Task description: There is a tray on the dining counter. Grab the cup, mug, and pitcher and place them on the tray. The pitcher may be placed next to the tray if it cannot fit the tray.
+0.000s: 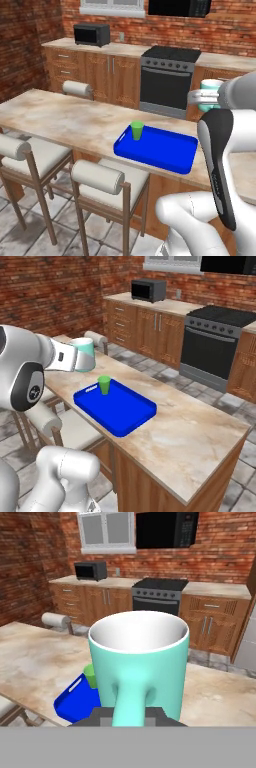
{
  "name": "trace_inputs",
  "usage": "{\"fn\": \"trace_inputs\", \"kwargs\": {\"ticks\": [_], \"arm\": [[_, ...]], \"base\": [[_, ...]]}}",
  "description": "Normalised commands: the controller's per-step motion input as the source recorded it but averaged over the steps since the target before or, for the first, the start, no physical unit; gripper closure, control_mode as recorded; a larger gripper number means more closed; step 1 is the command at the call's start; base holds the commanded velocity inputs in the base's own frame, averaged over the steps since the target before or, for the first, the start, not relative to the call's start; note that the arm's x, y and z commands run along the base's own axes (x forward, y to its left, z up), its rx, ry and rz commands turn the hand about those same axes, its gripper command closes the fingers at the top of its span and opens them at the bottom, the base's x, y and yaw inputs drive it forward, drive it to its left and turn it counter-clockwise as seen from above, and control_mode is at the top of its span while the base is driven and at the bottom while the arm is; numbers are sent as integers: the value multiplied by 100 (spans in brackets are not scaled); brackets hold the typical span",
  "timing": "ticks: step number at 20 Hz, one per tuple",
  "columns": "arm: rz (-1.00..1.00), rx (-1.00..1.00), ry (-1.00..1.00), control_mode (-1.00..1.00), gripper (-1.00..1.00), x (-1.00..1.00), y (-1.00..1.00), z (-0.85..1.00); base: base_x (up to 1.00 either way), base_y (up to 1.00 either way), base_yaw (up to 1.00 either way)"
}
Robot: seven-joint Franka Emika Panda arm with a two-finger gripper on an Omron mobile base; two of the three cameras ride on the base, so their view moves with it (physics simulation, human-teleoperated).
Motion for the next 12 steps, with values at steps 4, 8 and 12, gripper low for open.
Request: {"fn": "trace_inputs", "kwargs": {"ticks": [4,8,12], "arm": [[0,0,0,100,100,0,0,0],[0,0,0,100,100,0,0,0],[1,0,0,-100,100,46,0,-5]], "base": [[50,0,0],[57,0,0],[15,0,0]]}}
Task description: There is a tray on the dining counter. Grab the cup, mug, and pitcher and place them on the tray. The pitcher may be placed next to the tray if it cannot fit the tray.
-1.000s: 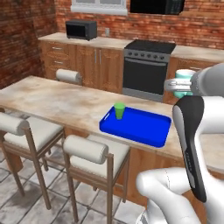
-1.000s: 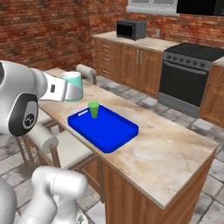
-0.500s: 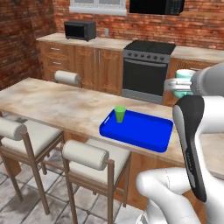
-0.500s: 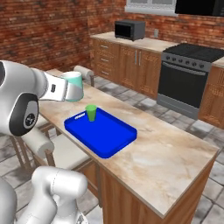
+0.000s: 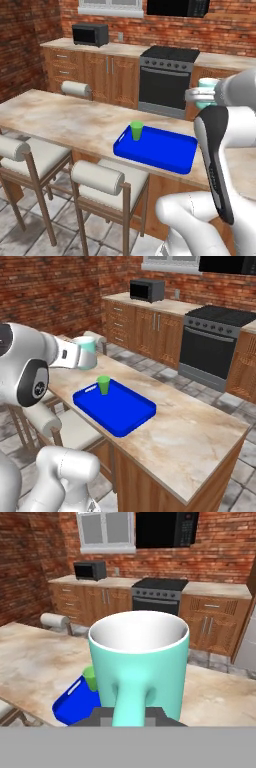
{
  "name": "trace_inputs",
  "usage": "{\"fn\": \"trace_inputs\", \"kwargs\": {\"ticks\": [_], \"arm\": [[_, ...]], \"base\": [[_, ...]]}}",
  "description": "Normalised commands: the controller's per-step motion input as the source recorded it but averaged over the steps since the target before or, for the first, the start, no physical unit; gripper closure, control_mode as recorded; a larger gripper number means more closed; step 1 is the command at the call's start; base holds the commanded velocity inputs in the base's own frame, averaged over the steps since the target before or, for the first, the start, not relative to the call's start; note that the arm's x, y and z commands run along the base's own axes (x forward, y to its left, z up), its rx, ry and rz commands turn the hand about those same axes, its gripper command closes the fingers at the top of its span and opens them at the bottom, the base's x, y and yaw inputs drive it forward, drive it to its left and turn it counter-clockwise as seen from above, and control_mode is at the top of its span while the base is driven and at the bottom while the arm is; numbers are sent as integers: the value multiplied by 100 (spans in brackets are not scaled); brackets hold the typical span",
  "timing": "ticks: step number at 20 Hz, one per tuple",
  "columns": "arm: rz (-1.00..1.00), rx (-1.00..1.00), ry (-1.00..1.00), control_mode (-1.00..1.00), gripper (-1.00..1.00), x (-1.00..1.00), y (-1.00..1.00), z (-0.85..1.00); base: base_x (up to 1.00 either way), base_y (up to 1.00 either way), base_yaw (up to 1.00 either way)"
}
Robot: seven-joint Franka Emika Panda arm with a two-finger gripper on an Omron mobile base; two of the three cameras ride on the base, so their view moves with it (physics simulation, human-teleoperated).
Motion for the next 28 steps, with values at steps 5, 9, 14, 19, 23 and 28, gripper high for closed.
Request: {"fn": "trace_inputs", "kwargs": {"ticks": [5,9,14,19,23,28], "arm": [[14,0,0,-100,100,65,0,-17],[24,0,0,-100,100,59,0,-36],[27,0,0,-100,100,54,1,-45],[24,0,0,-100,100,51,6,-46],[19,0,0,-100,100,49,11,-41],[15,0,1,-100,100,41,2,-33]], "base": [[0,0,0],[0,0,0],[0,0,0],[0,0,0],[0,0,0],[0,0,0]]}}
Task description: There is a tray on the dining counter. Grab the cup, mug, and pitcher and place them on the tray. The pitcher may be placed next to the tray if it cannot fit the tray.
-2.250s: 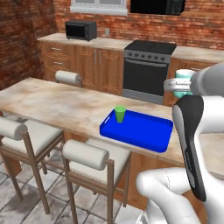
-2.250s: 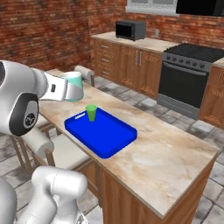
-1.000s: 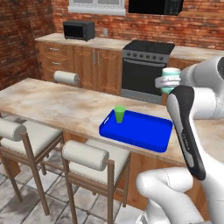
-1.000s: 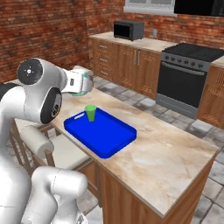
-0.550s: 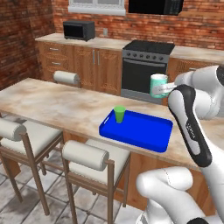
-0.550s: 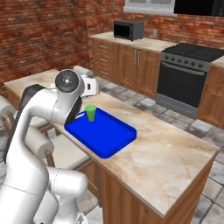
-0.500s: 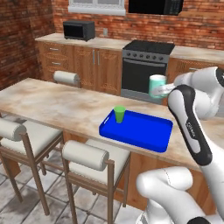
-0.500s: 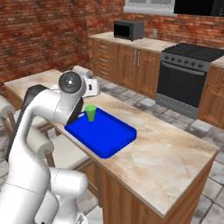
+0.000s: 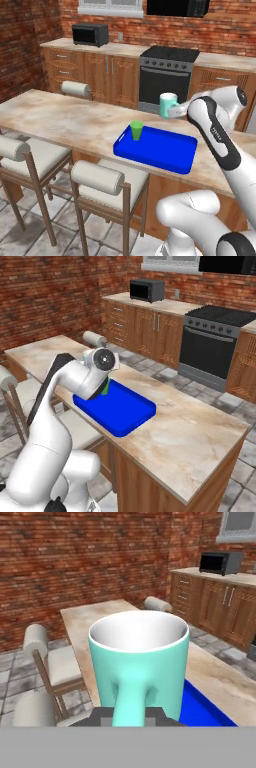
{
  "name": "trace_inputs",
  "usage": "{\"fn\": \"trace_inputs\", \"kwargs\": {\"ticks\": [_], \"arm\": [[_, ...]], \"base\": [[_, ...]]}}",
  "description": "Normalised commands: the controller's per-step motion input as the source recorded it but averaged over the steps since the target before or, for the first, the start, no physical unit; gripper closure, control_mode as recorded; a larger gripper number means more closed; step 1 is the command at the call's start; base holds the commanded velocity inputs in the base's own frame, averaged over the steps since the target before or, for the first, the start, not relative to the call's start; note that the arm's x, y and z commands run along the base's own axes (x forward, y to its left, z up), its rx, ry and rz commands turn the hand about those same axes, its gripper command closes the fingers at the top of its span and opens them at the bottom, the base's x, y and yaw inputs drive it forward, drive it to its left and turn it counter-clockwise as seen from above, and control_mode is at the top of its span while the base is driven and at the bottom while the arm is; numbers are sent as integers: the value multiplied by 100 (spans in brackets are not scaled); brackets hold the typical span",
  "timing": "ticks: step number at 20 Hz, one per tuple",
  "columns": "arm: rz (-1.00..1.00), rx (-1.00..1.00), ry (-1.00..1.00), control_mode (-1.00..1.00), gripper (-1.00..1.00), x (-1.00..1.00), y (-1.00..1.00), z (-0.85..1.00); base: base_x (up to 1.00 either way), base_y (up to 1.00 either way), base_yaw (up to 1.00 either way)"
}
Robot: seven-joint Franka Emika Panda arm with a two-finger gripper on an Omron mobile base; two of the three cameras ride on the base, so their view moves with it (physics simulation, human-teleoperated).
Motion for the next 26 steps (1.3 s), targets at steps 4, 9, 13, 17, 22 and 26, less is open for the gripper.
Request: {"fn": "trace_inputs", "kwargs": {"ticks": [4,9,13,17,22,26], "arm": [[12,0,1,-100,100,28,0,-27],[7,0,8,-100,100,24,0,-24],[4,0,11,-100,100,25,3,-21],[4,0,9,-100,100,24,7,-29],[6,0,2,-100,100,29,3,-42],[7,0,0,-100,100,34,1,-49]], "base": [[0,0,0],[0,0,0],[0,0,0],[0,0,0],[0,0,0],[0,0,0]]}}
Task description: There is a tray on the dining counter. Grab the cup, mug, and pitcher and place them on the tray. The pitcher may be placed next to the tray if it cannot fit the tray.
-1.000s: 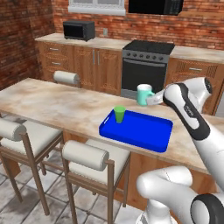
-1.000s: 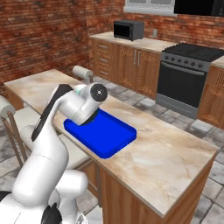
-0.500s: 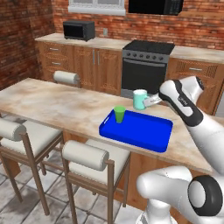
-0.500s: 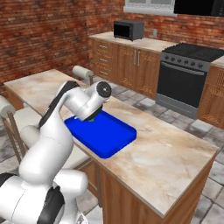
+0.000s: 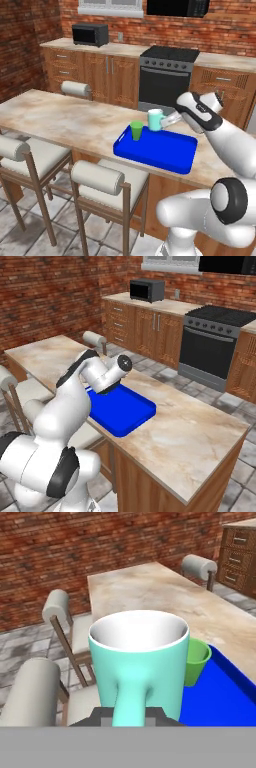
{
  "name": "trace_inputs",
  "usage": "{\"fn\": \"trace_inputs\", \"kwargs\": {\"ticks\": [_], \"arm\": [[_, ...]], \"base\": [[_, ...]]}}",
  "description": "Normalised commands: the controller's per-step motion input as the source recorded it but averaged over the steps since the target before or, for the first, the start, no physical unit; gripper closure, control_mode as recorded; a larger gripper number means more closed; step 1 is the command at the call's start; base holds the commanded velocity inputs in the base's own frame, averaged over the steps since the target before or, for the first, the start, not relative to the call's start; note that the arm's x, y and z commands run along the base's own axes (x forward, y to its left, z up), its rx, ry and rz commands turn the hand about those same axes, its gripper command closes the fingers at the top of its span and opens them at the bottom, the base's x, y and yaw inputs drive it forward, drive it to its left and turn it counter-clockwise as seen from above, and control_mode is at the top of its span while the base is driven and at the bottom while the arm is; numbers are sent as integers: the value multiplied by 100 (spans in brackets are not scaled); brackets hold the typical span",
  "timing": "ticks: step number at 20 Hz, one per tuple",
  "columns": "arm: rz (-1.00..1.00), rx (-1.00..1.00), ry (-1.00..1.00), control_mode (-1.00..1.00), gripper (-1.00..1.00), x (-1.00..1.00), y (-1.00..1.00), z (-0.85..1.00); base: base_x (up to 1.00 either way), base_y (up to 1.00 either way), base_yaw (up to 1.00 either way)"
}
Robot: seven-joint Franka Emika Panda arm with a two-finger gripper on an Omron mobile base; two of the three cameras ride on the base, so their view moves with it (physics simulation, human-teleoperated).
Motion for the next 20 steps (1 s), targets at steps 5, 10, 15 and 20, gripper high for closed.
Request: {"fn": "trace_inputs", "kwargs": {"ticks": [5,10,15,20], "arm": [[7,0,0,-100,100,33,0,-47],[7,0,0,-100,100,32,0,-44],[6,0,0,-100,100,36,2,-40],[5,0,0,-100,100,34,14,-45]], "base": [[0,0,0],[0,0,0],[0,0,0],[0,0,0]]}}
